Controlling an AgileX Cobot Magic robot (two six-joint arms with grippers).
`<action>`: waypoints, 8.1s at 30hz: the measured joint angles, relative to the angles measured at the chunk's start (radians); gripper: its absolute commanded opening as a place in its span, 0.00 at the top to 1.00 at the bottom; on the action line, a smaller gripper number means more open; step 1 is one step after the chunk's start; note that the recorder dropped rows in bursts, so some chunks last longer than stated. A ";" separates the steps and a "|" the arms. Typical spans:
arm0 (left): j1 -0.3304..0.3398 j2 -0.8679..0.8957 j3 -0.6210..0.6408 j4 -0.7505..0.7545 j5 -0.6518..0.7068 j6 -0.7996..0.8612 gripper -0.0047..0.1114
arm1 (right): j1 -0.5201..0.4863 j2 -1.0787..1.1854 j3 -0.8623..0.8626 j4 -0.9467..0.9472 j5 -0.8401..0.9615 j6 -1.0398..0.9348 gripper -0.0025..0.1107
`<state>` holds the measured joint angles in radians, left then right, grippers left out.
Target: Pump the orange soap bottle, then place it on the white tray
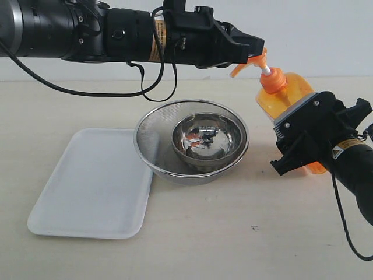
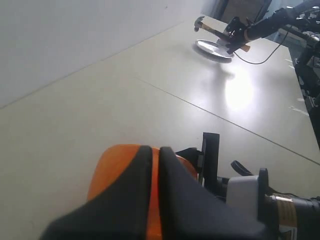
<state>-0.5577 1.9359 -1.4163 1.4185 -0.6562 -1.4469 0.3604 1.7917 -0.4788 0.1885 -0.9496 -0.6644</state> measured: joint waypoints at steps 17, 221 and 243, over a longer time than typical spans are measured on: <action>0.000 -0.015 0.004 0.016 -0.006 0.000 0.92 | 0.000 0.000 0.000 -0.003 0.000 0.006 0.98; 0.013 -1.815 1.413 -1.160 0.391 1.075 0.92 | 0.007 0.000 0.000 0.101 0.017 0.593 0.25; 0.013 -1.815 1.413 -1.160 0.391 1.075 0.92 | 0.009 0.131 -0.081 0.114 -0.047 0.617 0.39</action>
<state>-0.5452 0.1211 -0.0036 0.2584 -0.2648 -0.3724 0.3695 1.9229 -0.5599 0.3029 -0.9968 -0.0474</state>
